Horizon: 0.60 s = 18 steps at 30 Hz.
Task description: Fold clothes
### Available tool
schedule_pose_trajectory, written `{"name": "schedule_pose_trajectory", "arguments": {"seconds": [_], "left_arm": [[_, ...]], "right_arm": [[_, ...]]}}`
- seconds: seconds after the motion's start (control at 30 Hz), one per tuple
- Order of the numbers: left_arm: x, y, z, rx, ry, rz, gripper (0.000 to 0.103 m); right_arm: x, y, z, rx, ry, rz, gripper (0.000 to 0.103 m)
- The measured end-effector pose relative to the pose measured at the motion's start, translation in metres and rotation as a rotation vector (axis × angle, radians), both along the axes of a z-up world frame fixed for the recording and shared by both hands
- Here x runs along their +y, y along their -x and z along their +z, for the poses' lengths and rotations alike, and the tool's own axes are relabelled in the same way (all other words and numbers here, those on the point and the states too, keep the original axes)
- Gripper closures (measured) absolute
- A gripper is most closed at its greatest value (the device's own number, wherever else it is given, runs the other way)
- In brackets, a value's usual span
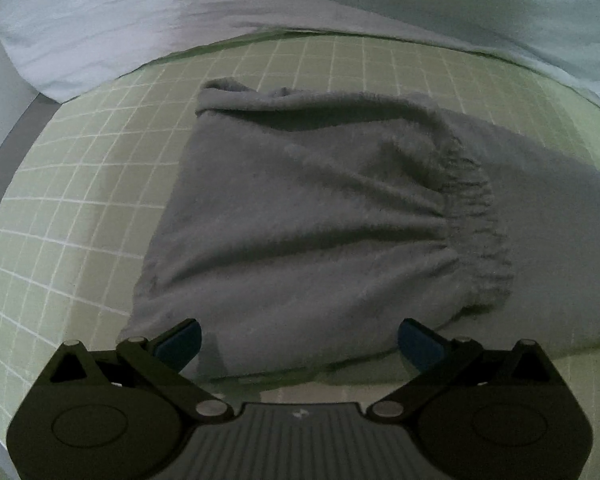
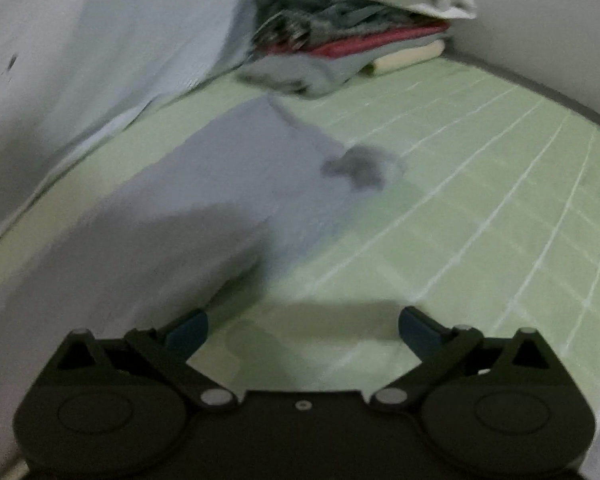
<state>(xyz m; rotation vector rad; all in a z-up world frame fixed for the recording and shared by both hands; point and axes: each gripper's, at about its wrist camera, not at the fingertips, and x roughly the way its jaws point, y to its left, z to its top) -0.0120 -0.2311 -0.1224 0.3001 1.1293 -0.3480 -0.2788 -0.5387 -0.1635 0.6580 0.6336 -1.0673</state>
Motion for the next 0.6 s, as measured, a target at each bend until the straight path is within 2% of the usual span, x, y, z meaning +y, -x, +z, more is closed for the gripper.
{"name": "schedule_pose_trajectory", "arguments": {"seconds": [0.13,0.33,0.5,0.6], "left_arm": [[-0.013,-0.008,-0.003,0.008,-0.001,0.051,0.000],[-0.024,-0.021,-0.001,-0.015,-0.032,0.070,0.000],[-0.027,-0.036,-0.007,-0.010,-0.073,0.089,0.000],[-0.030,-0.046,-0.016,0.032,-0.076,0.100,0.000]], "right_arm": [[-0.038,-0.005,0.001,-0.005,0.019,-0.049,0.000],[-0.087,-0.011,0.001,-0.031,0.036,-0.111,0.000],[-0.099,-0.002,0.003,-0.097,0.020,-0.130,0.000],[-0.100,0.002,0.004,-0.132,0.008,-0.144,0.000]]}}
